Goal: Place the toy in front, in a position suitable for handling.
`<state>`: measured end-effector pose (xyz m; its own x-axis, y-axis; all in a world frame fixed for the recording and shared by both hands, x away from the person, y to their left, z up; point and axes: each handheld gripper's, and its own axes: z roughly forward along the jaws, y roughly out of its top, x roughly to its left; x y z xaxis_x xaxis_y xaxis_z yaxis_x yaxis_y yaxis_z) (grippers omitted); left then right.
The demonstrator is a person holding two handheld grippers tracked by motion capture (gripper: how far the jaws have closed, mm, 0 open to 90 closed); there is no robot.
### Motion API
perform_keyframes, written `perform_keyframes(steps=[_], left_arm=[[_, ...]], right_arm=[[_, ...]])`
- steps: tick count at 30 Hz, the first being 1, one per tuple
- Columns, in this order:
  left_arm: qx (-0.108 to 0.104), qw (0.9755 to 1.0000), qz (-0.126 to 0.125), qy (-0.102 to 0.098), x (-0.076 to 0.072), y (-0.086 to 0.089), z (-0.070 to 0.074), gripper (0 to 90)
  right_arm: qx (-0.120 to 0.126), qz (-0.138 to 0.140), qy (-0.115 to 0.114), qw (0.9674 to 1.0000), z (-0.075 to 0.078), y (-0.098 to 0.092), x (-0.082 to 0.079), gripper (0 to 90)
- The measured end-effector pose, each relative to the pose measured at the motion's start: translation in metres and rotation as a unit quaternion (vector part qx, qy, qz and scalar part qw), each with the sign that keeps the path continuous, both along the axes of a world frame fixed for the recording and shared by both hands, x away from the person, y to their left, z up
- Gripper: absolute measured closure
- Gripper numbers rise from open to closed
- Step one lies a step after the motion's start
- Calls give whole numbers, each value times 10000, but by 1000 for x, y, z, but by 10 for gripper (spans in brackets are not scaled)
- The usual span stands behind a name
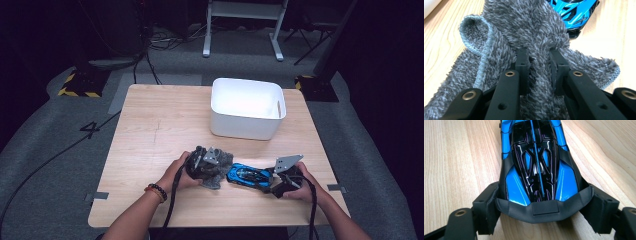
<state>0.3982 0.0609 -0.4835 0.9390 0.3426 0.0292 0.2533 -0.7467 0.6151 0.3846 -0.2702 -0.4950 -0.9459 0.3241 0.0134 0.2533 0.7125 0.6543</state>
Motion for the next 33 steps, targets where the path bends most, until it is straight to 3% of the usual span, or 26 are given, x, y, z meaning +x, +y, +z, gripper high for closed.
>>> perform_keyframes(steps=[6,9,12,22,29,31,33], left_arm=[[-213,9991,-322,201,-13,-4,3,738],[-346,9973,-558,320,-25,-10,3,739],[-315,9956,-815,334,-37,-22,0,739],[-267,9975,-640,96,-48,-67,-4,708],[-264,9964,-811,-34,-58,-93,-5,712],[-208,9962,-842,-100,-58,-94,-5,730],[-151,9957,-918,-13,-56,-91,-6,753]], right_arm=[[39,-28,28,10000,0,0,0,245],[58,-53,45,10000,0,1,-1,245],[73,-86,42,9999,0,3,-1,245],[31,-203,134,9997,1,11,-2,246],[-17,-334,79,9994,1,21,-6,246],[-33,-321,73,9995,1,21,-6,246],[-10,-317,69,9995,1,20,-7,246]])
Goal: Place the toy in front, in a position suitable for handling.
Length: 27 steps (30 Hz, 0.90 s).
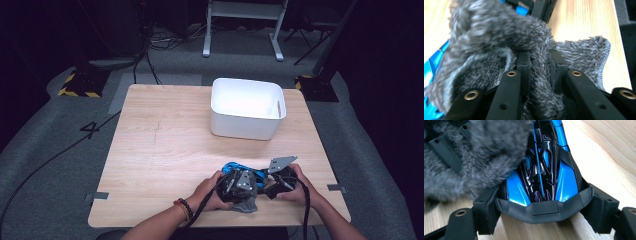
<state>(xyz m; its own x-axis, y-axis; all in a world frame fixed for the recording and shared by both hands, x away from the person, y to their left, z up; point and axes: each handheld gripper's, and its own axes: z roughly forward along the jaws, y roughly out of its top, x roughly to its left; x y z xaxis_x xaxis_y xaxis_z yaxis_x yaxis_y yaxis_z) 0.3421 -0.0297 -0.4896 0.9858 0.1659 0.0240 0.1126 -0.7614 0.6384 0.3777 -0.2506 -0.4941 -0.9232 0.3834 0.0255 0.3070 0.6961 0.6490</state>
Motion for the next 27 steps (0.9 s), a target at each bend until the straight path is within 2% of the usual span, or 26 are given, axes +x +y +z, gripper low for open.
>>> perform_keyframes(steps=[2,5,6,9,11,14,16,18,20,22,23,25,27], left_arm=[[-74,9999,-10,109,3,8,-2,773],[130,9999,-43,13,5,22,1,776],[168,9999,26,18,7,29,2,776],[83,9995,271,139,15,52,2,779],[49,9992,381,102,18,64,1,780],[143,9980,618,10,24,80,4,780],[167,9959,888,-46,30,92,6,780],[36,9927,1202,-63,38,104,7,780],[-181,9892,1449,130,49,112,7,780],[-431,9872,1517,234,57,114,10,780],[-464,9870,1519,232,60,111,11,780],[-435,9893,1376,188,65,98,15,779],[-466,9907,1259,233,67,86,18,775]], right_arm=[[-11,11,-9,10000,0,-1,0,246],[68,51,33,10000,0,-3,1,247],[55,64,39,10000,0,-4,0,247],[20,88,19,10000,0,-4,0,247],[33,117,6,9999,0,-4,0,247],[66,194,12,9998,-1,-5,1,248],[92,262,51,9996,0,-6,0,248],[100,376,53,9992,-1,-6,-1,248],[96,530,49,9985,-1,-5,-3,248],[111,689,57,9975,-1,-2,-4,248],[95,783,53,9969,-1,0,-4,248],[70,910,5,9958,0,5,-5,248],[50,1017,-55,9948,1,10,-5,247]])
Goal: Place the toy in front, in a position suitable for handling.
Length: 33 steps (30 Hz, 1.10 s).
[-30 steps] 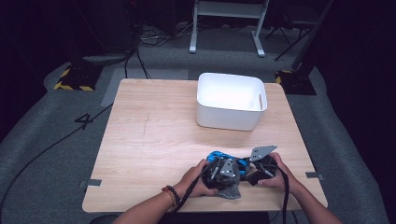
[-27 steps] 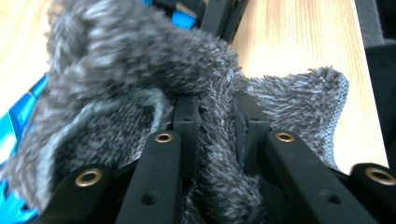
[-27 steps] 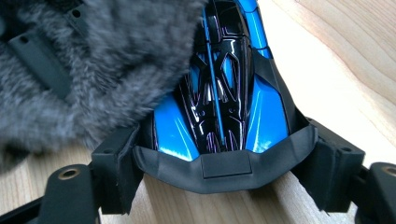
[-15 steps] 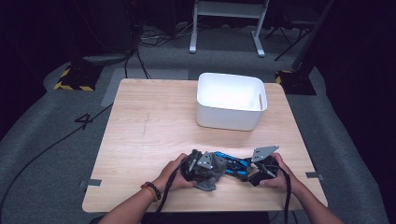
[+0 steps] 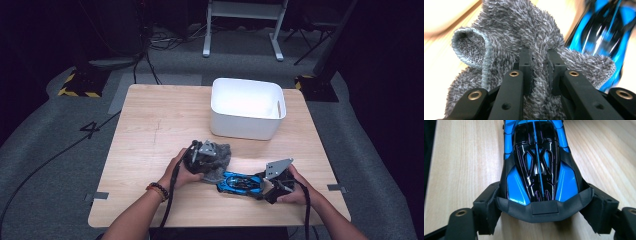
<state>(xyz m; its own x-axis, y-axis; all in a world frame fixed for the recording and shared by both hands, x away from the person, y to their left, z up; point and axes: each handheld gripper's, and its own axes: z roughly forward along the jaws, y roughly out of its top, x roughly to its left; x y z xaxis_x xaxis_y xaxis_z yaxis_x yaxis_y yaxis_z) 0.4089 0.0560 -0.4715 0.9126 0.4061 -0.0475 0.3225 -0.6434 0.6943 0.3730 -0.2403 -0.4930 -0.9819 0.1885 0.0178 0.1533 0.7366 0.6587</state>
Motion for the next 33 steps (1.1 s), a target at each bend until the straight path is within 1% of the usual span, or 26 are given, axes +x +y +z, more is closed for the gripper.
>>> perform_keyframes(steps=[1,3,4,7,10,12,13,14,15,16,17,21,22,24,25,27,29,31,33], left_arm=[[28,9999,-143,15,2,-10,1,775],[154,9995,-266,-37,3,-23,1,773],[141,9994,-323,3,3,-28,1,773],[189,9987,-459,77,5,-35,1,775],[191,9984,-504,176,6,-33,1,778],[186,9981,-534,237,7,-30,1,779],[170,9979,-545,295,7,-29,1,779],[173,9978,-547,342,7,-27,1,780],[138,9979,-515,373,7,-26,1,780],[123,9979,-510,385,7,-24,1,779],[146,9977,-556,373,6,-22,1,780],[131,9976,-518,449,5,-13,1,778],[117,9979,-461,443,6,-12,1,774],[104,9990,-262,333,7,-14,0,752],[95,9992,-230,299,8,-16,0,748],[96,9997,-150,140,10,-21,1,743],[46,9999,-94,62,14,-28,3,737],[101,9999,-46,-9,19,-36,5,729],[209,9997,41,-111,25,-46,7,714]], right_arm=[[-46,21,-50,10000,0,3,0,246],[-80,0,-107,9999,0,7,1,239],[-125,-33,-119,9998,0,8,1,235],[-180,-72,-218,9996,1,4,-1,229],[-230,-217,-335,9989,0,-1,-4,220],[-252,-397,-434,9980,0,-4,-5,206],[-283,-534,-529,9968,1,-7,-4,213],[-295,-628,-575,9959,1,-10,-3,212],[-276,-724,-571,9954,1,-11,-2,218],[-208,-829,-498,9951,0,-12,-2,241],[-148,-845,-446,9953,-1,-13,-1,258],[-96,-1070,-564,9926,-1,-9,-1,324],[-70,-1043,-590,9928,-1,-8,0,322],[45,-915,-447,9948,-3,-6,1,328],[74,-866,-374,9955,-4,-4,0,310],[77,-805,-367,9960,-4,-2,0,295],[80,-804,-368,9961,-4,0,0,291],[115,-812,-337,9961,-5,1,1,291],[135,-827,-336,9959,-5,1,1,282]])
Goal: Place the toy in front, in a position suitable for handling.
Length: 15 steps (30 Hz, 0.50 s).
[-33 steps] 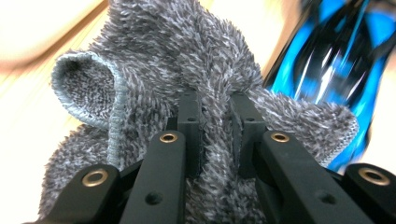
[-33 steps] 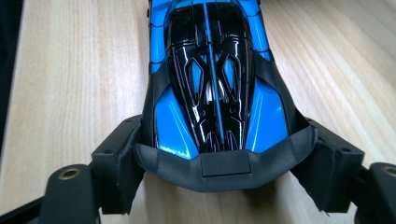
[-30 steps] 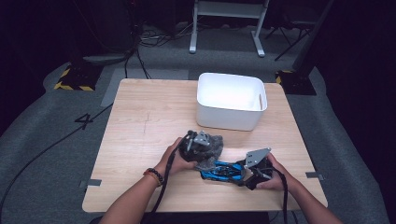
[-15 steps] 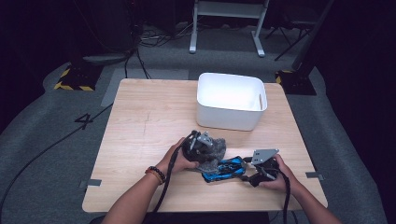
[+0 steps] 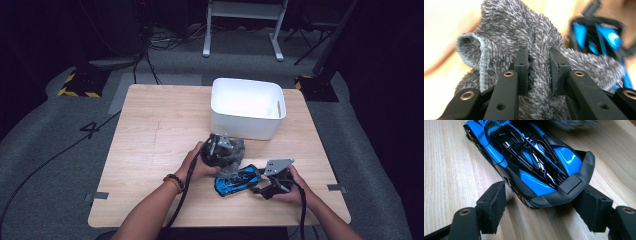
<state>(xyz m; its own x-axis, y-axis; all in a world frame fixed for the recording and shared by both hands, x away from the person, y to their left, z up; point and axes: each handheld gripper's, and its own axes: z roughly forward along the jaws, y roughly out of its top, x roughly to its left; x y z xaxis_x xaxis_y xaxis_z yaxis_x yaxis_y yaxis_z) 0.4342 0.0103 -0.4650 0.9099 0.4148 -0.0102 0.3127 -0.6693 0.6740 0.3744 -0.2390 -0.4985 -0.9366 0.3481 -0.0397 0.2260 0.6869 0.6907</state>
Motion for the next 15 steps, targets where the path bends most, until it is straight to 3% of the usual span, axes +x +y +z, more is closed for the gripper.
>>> perform_keyframes(steps=[4,8,15], left_arm=[[123,9999,-64,38,9,-21,-5,713],[441,9983,-391,44,5,-40,-15,710],[613,9965,-540,180,4,-25,-12,705]], right_arm=[[-39,-60,-102,9999,0,0,-1,275],[-64,-152,-156,9997,1,-1,0,248],[-49,-223,-89,9997,0,-4,1,245]])
